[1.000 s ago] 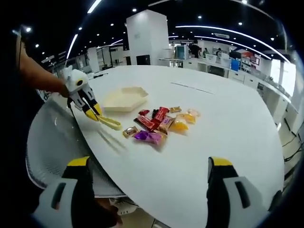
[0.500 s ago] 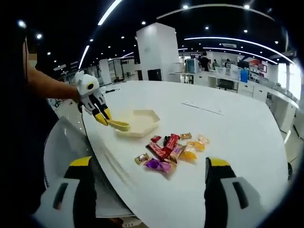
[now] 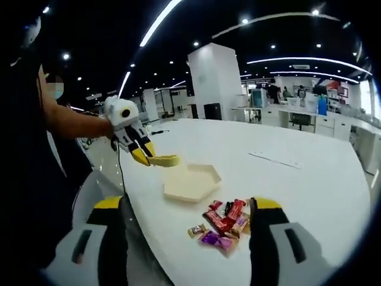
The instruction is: Place the target food into the container with the food tongs after gripping and lifting it, then release it inside without dropping or visibly crushing the food.
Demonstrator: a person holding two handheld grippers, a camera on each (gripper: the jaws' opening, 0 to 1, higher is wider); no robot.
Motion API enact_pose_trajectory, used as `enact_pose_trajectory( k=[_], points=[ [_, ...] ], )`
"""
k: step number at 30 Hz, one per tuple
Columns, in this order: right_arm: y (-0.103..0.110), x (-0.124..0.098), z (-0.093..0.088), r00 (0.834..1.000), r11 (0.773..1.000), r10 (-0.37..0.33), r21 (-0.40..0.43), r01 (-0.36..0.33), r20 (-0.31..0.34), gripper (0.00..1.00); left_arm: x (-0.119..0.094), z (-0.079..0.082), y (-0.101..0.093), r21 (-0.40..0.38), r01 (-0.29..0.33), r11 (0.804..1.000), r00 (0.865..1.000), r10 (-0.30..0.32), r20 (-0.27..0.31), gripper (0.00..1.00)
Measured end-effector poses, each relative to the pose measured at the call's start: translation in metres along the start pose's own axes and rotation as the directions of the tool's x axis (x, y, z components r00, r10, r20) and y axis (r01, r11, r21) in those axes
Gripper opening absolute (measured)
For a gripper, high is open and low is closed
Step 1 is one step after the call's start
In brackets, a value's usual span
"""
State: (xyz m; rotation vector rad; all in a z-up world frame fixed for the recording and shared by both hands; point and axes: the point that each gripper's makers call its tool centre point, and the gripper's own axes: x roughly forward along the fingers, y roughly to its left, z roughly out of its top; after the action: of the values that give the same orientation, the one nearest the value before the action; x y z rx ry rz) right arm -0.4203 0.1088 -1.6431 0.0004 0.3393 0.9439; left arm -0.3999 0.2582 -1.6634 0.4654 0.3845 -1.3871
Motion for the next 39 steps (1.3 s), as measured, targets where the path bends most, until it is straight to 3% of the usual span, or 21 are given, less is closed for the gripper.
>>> enact_pose_trajectory(
  k=[9,17,32,39],
  points=[
    [0.021,0.026,0.033,0.994,0.992,0.104,-0.070,-0.103,0.022,0.74,-0.006,0.039,-0.007,0.000,0.036,0.999,0.998,-0.036,0.058,0.01],
    [0.051,0.046,0.058,0.973,0.971,0.226,-0.093,-0.221,0.052,0.61,-0.012,0.064,-0.016,0.011,0.076,0.997,0.992,-0.077,0.096,0.01],
    [0.079,0.060,0.075,0.943,0.947,0.318,-0.085,-0.311,0.096,0.47,-0.010,0.089,-0.030,0.034,0.125,0.992,0.985,-0.128,0.111,0.01],
    [0.088,0.063,0.080,0.933,0.941,0.339,-0.071,-0.332,0.120,0.46,-0.009,0.099,-0.037,0.028,0.147,0.989,0.980,-0.149,0.135,0.01]
  ],
)
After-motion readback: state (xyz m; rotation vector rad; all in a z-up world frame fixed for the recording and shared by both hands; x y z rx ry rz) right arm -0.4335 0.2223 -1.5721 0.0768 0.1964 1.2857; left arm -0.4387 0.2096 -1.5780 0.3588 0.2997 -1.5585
